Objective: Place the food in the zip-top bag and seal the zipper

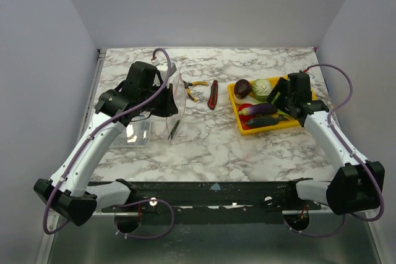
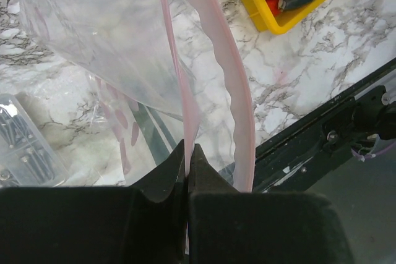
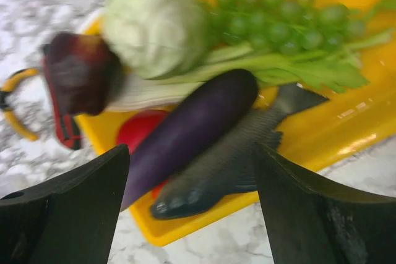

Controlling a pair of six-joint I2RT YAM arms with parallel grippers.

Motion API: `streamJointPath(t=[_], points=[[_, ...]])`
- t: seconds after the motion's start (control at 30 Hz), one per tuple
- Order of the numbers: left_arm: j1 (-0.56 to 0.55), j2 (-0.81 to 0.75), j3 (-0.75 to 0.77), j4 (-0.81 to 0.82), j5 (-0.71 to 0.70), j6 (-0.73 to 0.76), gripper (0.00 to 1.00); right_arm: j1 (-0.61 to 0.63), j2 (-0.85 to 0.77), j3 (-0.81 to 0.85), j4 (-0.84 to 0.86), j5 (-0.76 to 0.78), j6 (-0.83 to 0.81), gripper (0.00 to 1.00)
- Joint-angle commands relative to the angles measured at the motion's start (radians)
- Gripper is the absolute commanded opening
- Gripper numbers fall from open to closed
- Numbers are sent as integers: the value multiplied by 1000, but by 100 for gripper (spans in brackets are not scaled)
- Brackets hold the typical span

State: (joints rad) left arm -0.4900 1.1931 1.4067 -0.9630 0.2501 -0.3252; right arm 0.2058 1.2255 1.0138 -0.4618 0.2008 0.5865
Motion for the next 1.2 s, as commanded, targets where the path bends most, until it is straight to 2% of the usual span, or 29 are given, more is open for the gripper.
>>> streamJointPath(t=[0.0, 0.17, 0.33, 0.43, 0.5, 0.6, 0.97, 1.17], points=[[7, -29, -27, 55, 55, 5, 0, -100, 18, -92, 102, -111, 113, 83], [6, -20, -47, 103, 66, -3, 0, -289, 39, -190, 190, -218, 210, 83], [5, -9, -82, 168, 70, 0, 0, -328, 87, -190, 190, -87, 327, 80], [5, 2, -94, 187, 46, 11, 0, -329, 159, -130, 112, -58, 391, 74], [6, 3, -107, 197, 24, 21, 0, -329, 206, -99, 94, -71, 414, 62], [5, 0, -131, 211, 5, 32, 0, -329, 274, -58, 63, -87, 461, 52], [19, -41, -204, 239, 17, 40, 0, -330, 421, -37, 44, -93, 641, 53], [27, -46, -214, 249, 39, 35, 0, -329, 487, -58, 98, -89, 704, 57]])
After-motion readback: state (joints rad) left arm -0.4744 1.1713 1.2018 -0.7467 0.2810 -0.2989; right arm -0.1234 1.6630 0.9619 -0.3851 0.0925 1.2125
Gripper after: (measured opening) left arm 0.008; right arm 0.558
